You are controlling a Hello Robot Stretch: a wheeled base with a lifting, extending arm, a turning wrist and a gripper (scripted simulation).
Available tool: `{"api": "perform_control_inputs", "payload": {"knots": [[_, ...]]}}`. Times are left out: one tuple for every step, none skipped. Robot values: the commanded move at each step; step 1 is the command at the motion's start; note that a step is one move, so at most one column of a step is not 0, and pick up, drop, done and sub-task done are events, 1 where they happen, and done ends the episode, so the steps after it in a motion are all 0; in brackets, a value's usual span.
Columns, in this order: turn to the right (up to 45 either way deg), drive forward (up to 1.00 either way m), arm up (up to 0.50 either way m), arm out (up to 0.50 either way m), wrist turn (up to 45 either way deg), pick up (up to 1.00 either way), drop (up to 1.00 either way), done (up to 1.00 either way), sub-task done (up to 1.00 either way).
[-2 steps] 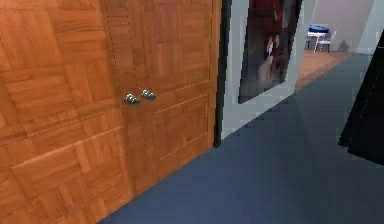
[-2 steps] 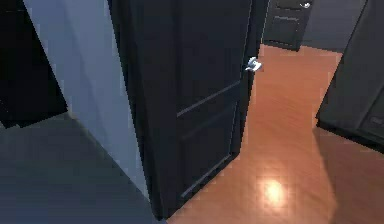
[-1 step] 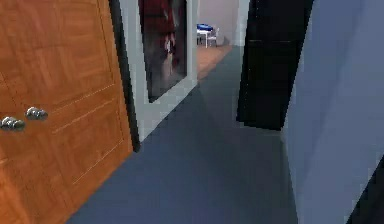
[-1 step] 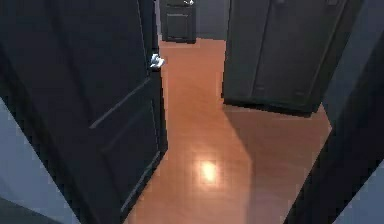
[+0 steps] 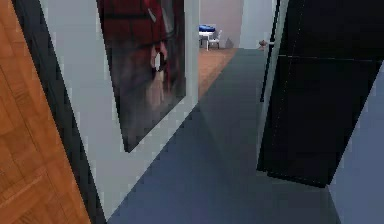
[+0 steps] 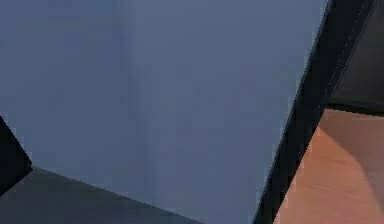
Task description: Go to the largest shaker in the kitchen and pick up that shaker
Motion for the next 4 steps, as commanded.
{"api": "perform_control_inputs", "payload": {"knots": [[0.0,1.00,0.00,0.00,0.0,0.00,0.00,0.00,0.00],[3.0,0.00,0.00,0.00,0.0,0.00,0.00,0.00,0.00],[0.0,0.50,0.00,0.00,0.0,0.00,0.00,0.00,0.00],[15.0,0.00,0.00,0.00,0.0,0.00,0.00,0.00,0.00]]}}
